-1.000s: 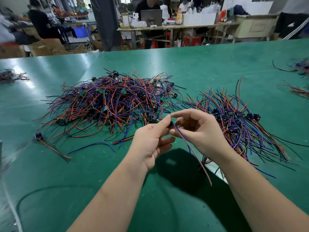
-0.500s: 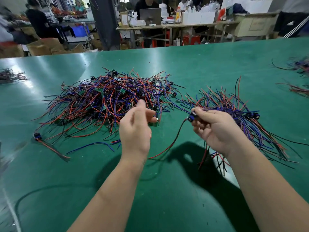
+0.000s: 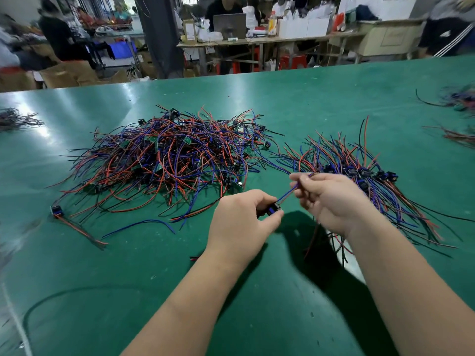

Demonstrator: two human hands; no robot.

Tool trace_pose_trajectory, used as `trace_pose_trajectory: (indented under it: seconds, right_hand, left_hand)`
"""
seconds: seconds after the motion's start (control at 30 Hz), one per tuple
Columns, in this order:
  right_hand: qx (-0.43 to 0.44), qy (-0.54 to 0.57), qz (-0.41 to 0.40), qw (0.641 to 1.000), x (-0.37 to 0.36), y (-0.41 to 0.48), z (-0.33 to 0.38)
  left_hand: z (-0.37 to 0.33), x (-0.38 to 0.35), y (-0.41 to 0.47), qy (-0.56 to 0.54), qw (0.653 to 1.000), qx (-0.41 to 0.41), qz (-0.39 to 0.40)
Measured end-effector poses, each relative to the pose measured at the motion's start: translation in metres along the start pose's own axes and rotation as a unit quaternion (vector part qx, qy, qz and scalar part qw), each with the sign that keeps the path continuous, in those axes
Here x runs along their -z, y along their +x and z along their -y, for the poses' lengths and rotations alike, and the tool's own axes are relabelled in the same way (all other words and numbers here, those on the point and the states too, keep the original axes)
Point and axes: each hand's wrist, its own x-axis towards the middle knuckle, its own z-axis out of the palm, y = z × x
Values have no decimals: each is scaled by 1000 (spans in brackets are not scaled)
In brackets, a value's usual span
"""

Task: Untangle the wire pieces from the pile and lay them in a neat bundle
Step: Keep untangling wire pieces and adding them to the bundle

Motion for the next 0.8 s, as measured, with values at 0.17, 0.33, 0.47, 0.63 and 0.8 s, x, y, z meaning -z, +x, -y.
trace_pose_trajectory:
  seconds: [0.17, 0.33, 0.47, 0.63, 0.8]
  right_hand:
    - [88, 157, -167, 969, 30, 15, 16]
    - [135, 202, -253, 936, 42, 18, 21]
    - [141, -9, -93, 986, 14, 6, 8]
    - [156, -265, 75, 949, -18, -6, -25]
    - [186, -296, -7, 937, -5, 3, -22]
  left_hand:
    - [0, -1, -1, -4, 1000, -4, 20]
    - [10, 5, 6, -36, 996, 57, -50]
    - [14, 6, 8, -127, 980, 129, -86]
    - [11, -2, 5, -121, 986, 105, -38]
    - [4, -8, -1, -164, 982, 91, 30]
